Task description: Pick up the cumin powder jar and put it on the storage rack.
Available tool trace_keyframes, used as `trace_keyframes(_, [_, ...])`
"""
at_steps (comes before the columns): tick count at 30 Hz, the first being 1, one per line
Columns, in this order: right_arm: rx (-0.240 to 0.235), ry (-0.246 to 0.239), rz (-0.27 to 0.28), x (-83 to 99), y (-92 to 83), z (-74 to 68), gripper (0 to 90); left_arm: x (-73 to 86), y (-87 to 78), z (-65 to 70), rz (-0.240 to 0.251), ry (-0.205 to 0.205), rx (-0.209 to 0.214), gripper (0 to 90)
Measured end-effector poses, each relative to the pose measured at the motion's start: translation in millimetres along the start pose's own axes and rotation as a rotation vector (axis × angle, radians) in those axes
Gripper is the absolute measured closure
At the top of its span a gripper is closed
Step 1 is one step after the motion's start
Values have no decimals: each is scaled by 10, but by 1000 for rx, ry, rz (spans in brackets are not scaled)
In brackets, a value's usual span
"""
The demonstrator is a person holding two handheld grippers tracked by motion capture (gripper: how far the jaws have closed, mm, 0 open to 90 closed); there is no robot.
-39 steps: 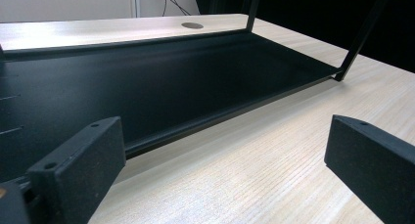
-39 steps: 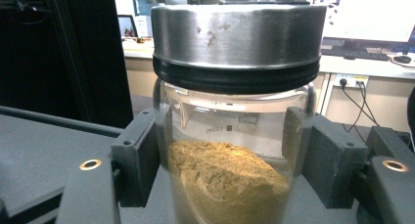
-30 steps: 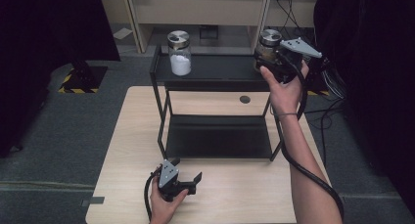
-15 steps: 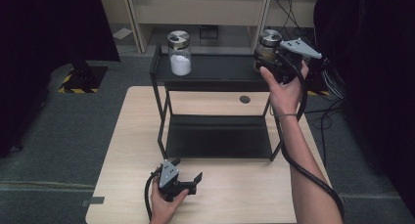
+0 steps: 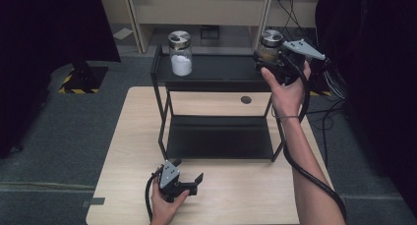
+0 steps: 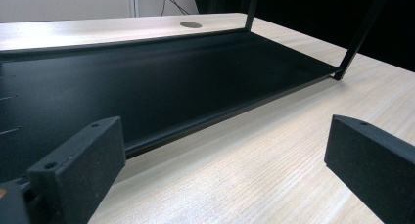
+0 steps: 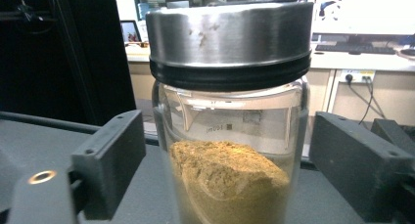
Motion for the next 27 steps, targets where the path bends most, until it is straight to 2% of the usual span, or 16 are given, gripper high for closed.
trace_keyframes(9, [-20,-16,4,-6,-103,-25,96,3,-3,-2,2,0,0,9])
trace_keyframes(16, [-36,-41,9,9,-270,0,96,1,-1,-4,0,-1,1,9])
trace_keyframes(22, [-46,-71,8,96,-403,47,96,8,-5,4,6,2,-1,9])
trace_keyframes(27, [-62,-69,8,167,-478,90,96,7,-9,1,3,-1,-4,9])
Point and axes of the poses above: each handheld gripper's, and its own axes: y roughly forward along the jaws, x roughly out of its underside, z roughly to its right, the point moved 3 cm from there along y, roughly forward along the jaws, and after that the axes turned 12 degrees about y, right-handed, at the moved point
